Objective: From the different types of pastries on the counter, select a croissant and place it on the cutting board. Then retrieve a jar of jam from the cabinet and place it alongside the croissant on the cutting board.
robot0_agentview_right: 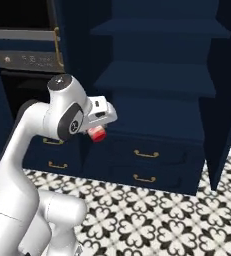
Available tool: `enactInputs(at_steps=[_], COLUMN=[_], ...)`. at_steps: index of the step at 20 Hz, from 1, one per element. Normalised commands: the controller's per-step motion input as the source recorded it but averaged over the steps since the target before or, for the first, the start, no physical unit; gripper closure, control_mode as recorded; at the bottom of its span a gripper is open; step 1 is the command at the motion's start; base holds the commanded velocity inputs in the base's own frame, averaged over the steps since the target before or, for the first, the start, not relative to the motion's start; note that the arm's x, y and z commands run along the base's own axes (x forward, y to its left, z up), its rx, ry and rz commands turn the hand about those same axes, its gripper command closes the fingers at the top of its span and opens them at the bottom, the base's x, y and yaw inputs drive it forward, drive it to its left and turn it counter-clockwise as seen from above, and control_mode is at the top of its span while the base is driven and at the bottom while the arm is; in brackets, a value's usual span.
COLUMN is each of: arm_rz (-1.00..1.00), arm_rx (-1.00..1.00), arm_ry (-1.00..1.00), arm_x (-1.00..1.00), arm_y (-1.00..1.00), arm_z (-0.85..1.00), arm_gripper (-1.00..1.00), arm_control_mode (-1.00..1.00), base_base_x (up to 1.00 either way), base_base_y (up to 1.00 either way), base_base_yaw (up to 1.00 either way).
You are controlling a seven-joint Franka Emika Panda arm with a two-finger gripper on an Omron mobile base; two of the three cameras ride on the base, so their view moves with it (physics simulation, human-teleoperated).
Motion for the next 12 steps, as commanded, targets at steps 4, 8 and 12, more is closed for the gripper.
enactInputs(at_steps=[4,8,12], arm_rz=[0.0,0.0,0.0], arm_rx=[0.0,0.0,0.0], arm_ry=[0.0,0.0,0.0], arm_x=[0.0,0.0,0.0], arm_y=[0.0,0.0,0.0], arm_z=[0.0,0.0,0.0], arm_gripper=[1.0,1.0,1.0], arm_control_mode=[1.0,1.0,1.0], base_base_x=[-0.85,-0.87,-0.81], base_base_y=[0.46,0.95,0.87], base_base_yaw=[-0.27,0.18,0.4])
